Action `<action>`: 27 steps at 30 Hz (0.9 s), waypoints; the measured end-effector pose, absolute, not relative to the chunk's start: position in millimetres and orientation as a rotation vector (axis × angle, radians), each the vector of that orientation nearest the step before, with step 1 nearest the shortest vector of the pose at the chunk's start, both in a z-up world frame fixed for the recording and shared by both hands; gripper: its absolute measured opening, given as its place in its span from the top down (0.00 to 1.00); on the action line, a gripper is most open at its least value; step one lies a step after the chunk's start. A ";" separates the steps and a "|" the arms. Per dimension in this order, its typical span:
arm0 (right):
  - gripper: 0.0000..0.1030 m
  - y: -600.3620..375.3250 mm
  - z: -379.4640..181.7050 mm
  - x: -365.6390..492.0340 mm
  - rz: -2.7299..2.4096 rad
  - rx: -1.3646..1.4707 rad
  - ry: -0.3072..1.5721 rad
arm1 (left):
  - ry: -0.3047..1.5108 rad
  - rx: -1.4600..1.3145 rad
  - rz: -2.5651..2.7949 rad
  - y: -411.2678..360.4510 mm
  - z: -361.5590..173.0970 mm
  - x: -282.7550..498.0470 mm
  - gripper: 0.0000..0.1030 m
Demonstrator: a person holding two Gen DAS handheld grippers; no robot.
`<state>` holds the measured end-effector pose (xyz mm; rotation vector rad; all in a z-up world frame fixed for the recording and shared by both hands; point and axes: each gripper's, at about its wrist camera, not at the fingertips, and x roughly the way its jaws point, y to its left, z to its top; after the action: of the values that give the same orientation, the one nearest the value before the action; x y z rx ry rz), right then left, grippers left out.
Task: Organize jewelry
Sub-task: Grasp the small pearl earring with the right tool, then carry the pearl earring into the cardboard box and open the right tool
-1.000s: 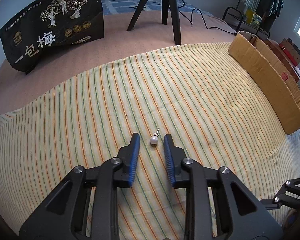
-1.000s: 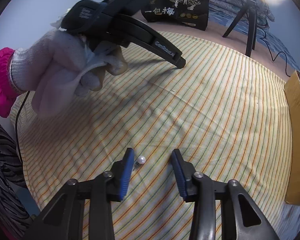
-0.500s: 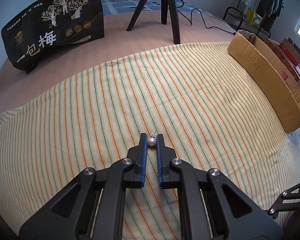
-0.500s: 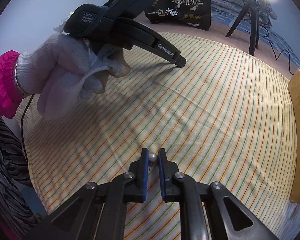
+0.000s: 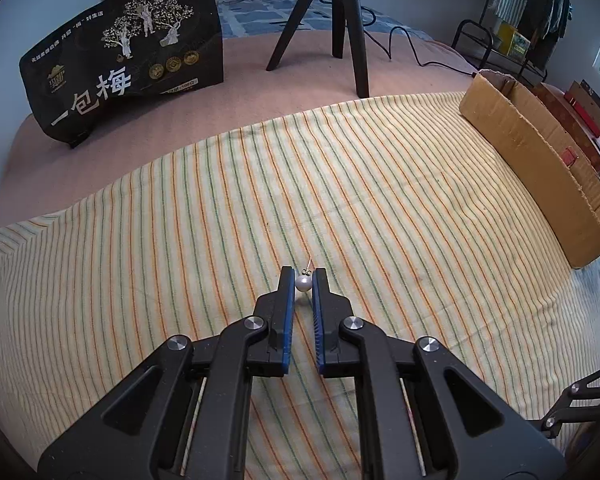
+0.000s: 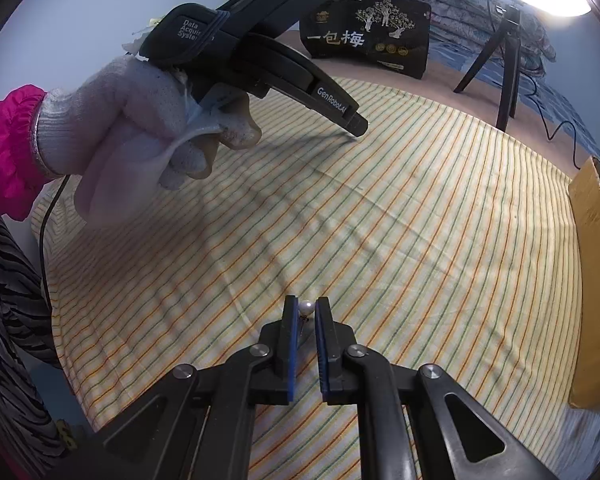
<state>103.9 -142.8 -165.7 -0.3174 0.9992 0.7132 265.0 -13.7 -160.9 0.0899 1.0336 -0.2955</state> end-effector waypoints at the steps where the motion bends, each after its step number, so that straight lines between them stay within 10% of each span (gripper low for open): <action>1: 0.94 -141.7 -167.3 104.0 0.720 -0.321 1.002 | 1.034 0.089 -0.294 -14.0 -160.8 264.5 0.94; 27: 0.94 -233.8 -76.0 148.2 0.504 -0.171 0.835 | 0.850 -0.006 -0.361 -47.6 -74.8 241.8 0.94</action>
<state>148.2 -233.8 -76.0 -0.1714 0.8352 0.5039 241.8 -47.6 -74.8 -0.0058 0.8495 -0.3606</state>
